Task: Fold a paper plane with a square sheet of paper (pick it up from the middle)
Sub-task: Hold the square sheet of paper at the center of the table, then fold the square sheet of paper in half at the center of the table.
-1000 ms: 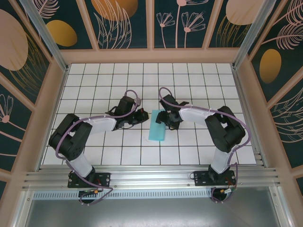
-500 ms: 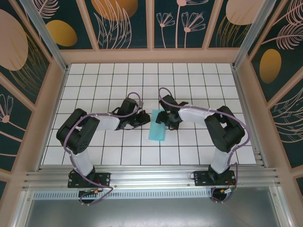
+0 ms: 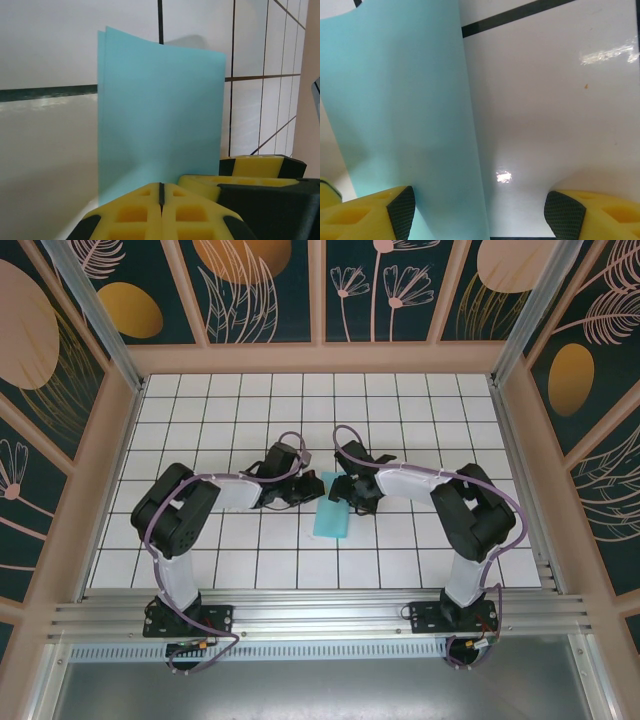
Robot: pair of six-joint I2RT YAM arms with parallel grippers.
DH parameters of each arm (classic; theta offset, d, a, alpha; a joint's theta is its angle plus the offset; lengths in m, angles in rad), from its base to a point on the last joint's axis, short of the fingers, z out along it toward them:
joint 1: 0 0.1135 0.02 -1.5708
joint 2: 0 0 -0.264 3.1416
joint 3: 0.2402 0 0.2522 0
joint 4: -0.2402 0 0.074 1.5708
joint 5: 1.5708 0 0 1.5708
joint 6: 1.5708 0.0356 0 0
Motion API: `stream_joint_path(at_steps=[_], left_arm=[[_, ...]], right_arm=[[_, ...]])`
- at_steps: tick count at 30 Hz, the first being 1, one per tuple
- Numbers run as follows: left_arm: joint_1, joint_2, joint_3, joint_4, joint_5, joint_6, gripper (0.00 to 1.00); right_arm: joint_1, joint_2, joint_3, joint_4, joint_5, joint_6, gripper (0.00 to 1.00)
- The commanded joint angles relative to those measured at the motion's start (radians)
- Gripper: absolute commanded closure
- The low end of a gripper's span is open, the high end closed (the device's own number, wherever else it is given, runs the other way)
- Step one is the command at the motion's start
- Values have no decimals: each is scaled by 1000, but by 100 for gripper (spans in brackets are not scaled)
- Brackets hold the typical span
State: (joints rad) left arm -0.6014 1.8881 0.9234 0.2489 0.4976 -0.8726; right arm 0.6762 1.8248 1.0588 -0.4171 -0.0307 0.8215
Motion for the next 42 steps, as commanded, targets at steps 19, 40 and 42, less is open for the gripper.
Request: stream_joint_path(at_steps=[19, 40, 42], left_arm=[[-21, 66, 43, -202, -108, 57, 100], [-21, 83, 36, -224, -145, 80, 100], [-20, 80, 29, -223, -149, 77, 100]], right_arm=[[10, 122, -39, 59, -16, 2, 21], [-45, -214, -214, 414, -298, -28, 80], [-49, -201, -251, 468, -321, -15, 80]])
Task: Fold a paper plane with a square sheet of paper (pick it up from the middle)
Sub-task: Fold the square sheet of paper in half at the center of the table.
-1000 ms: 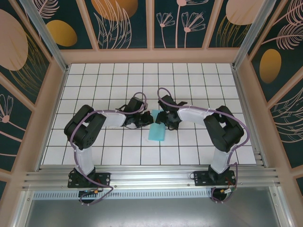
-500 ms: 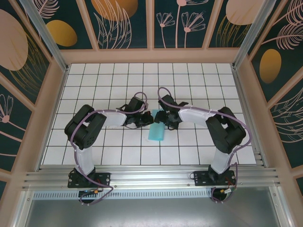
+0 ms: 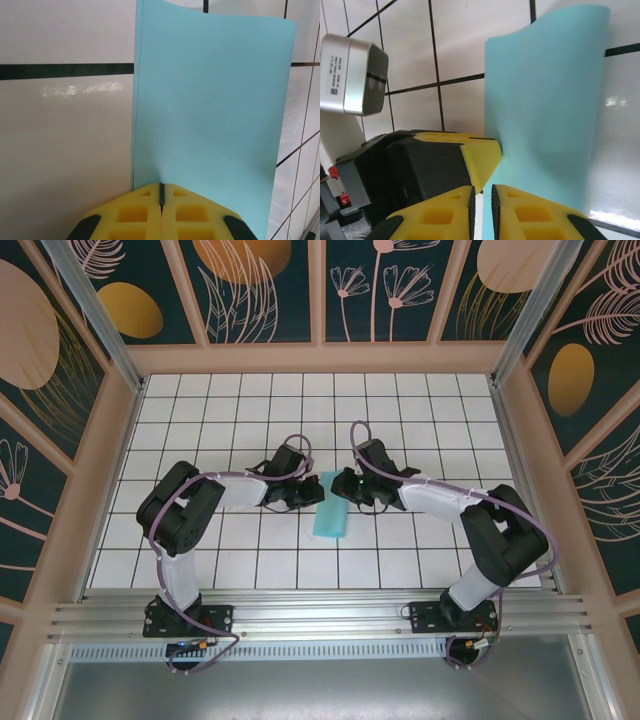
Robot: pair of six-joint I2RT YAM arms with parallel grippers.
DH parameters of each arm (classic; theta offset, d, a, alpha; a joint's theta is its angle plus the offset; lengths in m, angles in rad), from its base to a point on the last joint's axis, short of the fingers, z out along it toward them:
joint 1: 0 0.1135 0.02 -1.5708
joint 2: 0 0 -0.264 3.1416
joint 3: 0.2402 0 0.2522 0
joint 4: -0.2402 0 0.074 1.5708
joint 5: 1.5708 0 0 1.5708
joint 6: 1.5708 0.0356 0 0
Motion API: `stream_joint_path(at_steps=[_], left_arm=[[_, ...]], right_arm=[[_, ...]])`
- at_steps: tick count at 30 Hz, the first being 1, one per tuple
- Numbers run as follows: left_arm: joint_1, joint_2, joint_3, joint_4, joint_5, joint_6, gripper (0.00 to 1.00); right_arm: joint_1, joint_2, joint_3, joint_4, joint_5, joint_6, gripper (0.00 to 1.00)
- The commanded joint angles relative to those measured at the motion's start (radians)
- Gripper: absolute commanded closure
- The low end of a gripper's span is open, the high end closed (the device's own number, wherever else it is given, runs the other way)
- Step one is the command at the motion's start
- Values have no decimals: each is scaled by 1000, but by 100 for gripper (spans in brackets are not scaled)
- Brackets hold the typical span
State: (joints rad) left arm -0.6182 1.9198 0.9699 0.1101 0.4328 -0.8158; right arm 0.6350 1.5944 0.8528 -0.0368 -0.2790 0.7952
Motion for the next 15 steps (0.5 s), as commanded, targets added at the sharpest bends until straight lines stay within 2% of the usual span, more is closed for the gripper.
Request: stream_joint_path(at_steps=[1, 11, 15], left_arm=[[-4, 52, -18, -83, -82, 19, 100], [-4, 59, -22, -86, -87, 20, 100], [-4, 63, -25, -84, -84, 19, 100]], right_arm=[[-11, 41, -58, 98, -78, 9, 80], [-27, 96, -166, 110, -76, -24, 80], [-29, 83, -155, 85, -67, -31, 79]])
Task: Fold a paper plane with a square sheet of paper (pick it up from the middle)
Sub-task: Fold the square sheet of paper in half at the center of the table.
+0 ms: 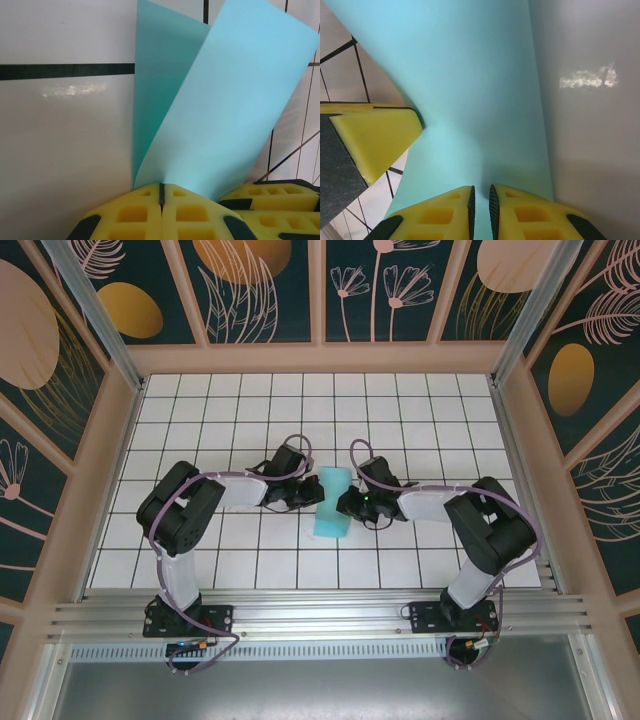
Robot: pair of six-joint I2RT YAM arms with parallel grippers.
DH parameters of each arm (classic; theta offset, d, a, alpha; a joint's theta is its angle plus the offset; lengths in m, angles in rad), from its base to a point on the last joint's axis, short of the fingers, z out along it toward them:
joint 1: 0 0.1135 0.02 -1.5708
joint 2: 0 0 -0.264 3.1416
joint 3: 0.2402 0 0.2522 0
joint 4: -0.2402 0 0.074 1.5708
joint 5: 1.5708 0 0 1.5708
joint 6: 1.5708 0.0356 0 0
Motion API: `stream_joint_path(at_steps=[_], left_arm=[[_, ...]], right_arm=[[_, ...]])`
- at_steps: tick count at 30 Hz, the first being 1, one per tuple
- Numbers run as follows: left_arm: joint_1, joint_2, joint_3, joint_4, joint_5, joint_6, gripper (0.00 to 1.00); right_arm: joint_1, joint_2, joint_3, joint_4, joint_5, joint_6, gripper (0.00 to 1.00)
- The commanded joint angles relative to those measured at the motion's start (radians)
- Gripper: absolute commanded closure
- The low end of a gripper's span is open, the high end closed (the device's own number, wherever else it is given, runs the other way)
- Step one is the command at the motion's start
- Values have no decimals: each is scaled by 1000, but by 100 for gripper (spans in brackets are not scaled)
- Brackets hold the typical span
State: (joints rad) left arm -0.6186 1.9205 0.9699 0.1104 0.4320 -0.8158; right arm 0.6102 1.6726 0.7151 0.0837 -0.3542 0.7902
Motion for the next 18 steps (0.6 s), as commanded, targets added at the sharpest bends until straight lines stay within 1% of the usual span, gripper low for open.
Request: stream_joint_path(at_steps=[1, 5, 8, 10, 15, 18], left_arm=[[-3, 63, -24, -86, -82, 21, 100], [-4, 58, -22, -90, -85, 24, 100], [-3, 59, -18, -91, -86, 23, 100], [-3, 59, -17, -90, -85, 23, 100], [-3, 60, -16, -90, -87, 24, 100], [-3, 66, -13, -90, -85, 24, 100]], right_arm=[[-3, -9, -11, -39, 4, -26, 78], [5, -96, -8, 1, -40, -28, 78], [4, -136, -71, 89, -76, -2, 78], [1, -134, -110, 133, -105, 22, 79], [2, -102, -161, 159, -114, 15, 80], [1, -80, -181, 119, -71, -1, 80]])
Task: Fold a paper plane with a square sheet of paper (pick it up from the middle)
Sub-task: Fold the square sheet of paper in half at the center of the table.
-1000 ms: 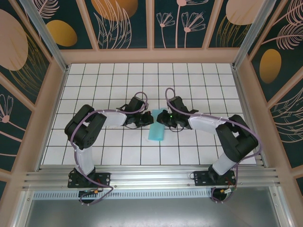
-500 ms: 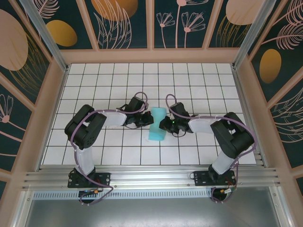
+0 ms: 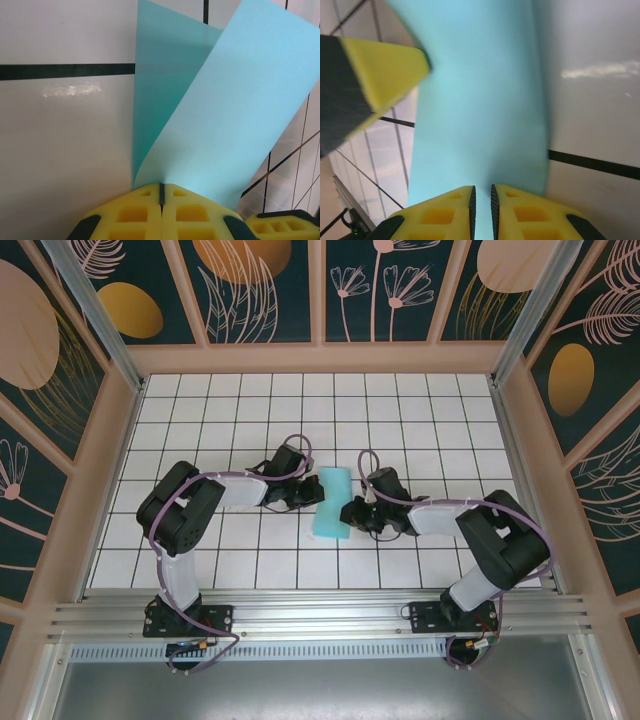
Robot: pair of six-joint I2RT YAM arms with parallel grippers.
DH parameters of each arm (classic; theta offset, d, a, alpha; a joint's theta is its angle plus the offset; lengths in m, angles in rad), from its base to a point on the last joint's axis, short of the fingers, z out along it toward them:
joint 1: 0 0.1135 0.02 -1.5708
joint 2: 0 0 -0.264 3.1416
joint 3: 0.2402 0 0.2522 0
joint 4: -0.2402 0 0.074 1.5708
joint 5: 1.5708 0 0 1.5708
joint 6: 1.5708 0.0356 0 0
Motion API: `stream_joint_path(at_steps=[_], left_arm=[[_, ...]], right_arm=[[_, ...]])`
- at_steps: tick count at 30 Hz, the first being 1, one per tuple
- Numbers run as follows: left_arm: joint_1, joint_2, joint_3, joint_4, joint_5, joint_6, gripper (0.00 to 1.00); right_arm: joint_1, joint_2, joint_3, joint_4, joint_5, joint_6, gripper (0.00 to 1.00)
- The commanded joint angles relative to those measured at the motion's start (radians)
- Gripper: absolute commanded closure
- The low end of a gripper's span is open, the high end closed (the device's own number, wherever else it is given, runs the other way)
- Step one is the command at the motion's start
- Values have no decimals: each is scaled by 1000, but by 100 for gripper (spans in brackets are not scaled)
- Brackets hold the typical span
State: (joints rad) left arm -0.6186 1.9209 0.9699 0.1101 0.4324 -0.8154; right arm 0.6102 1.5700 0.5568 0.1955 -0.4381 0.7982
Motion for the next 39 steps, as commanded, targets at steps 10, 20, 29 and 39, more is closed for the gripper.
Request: stream_joint_path(at_steps=[10, 20, 29, 39], left_arm=[[-3, 63, -17, -93, -86, 28, 100], [-3, 65, -11, -95, -85, 33, 100], [-3, 65, -11, -95, -89, 33, 100], [-3, 56, -16, -99, -92, 33, 100]], right_arm=[[15, -94, 15, -32, -17, -4, 79], [39, 14, -73, 82, -77, 32, 80], [71, -48, -30, 25, -75, 22, 80], [89, -27, -78, 43, -31, 28, 80]])
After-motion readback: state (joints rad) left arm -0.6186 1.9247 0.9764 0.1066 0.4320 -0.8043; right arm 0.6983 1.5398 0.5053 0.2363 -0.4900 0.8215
